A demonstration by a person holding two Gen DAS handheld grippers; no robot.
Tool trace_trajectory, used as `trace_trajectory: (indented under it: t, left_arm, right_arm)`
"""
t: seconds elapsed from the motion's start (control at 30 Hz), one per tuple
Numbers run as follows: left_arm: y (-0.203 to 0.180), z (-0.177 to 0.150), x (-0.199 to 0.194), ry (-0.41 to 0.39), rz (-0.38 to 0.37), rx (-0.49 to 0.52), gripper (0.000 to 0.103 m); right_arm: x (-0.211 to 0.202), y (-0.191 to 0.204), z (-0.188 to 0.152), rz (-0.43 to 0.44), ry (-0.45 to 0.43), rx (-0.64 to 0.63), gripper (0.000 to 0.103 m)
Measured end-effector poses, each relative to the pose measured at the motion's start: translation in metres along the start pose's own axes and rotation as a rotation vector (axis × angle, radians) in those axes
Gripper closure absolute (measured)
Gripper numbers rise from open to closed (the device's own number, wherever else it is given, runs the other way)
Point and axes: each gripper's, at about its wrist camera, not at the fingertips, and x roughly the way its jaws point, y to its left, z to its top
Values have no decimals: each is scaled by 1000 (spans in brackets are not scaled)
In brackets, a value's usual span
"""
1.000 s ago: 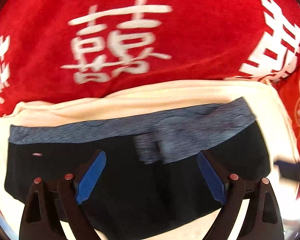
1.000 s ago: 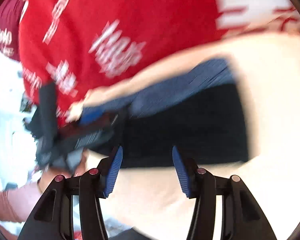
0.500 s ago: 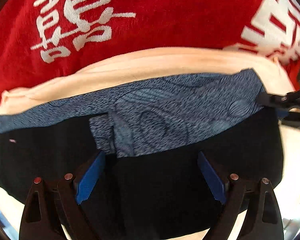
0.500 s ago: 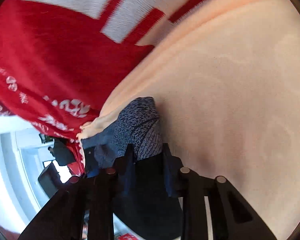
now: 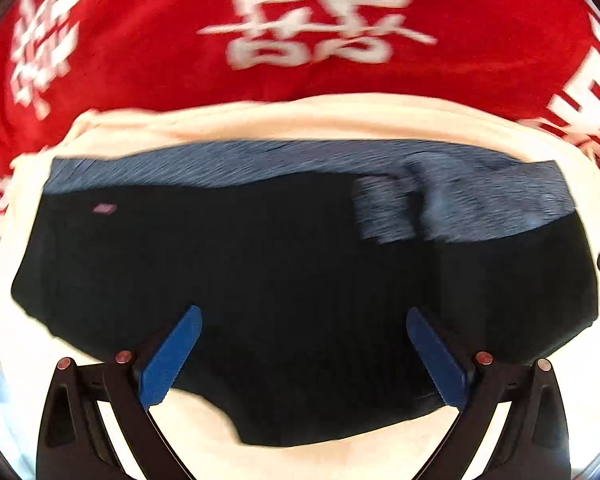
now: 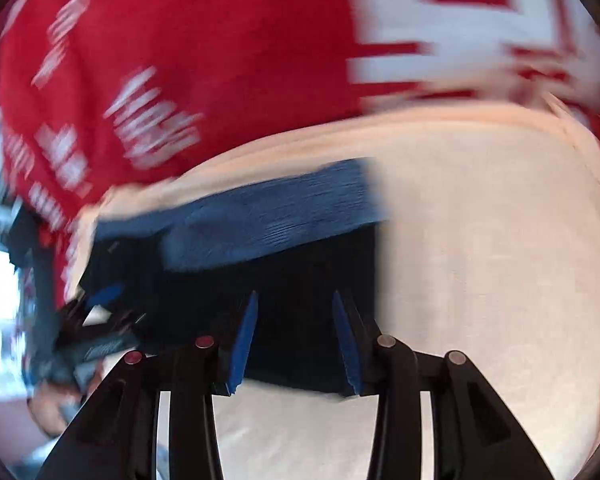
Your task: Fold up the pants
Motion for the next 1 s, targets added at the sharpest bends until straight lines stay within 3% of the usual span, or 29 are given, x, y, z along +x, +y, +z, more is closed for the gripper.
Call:
trace_trajectory:
  t: [0.13,0.2,0.27,0.47,1.0]
  left_arm:
    - [14,-7,2,16,44,-33,0]
    - [23,-11,1,13,59,-32,0]
    - [32,-16,-3,11,61,-36,0]
    - [71,-29,-5,27,37,-79,0]
    - [111,-42,-14,28,22,-109,0]
  right_arm:
    - [40,21,-2,36,54,23,60]
    - [76,29,-8,-18,123,46,60]
    - [75,45,-16,-84,75,5,59]
    - [72,72,-30,-174,116,-74,59]
    - [85,101,-31,-310,127,-71,57]
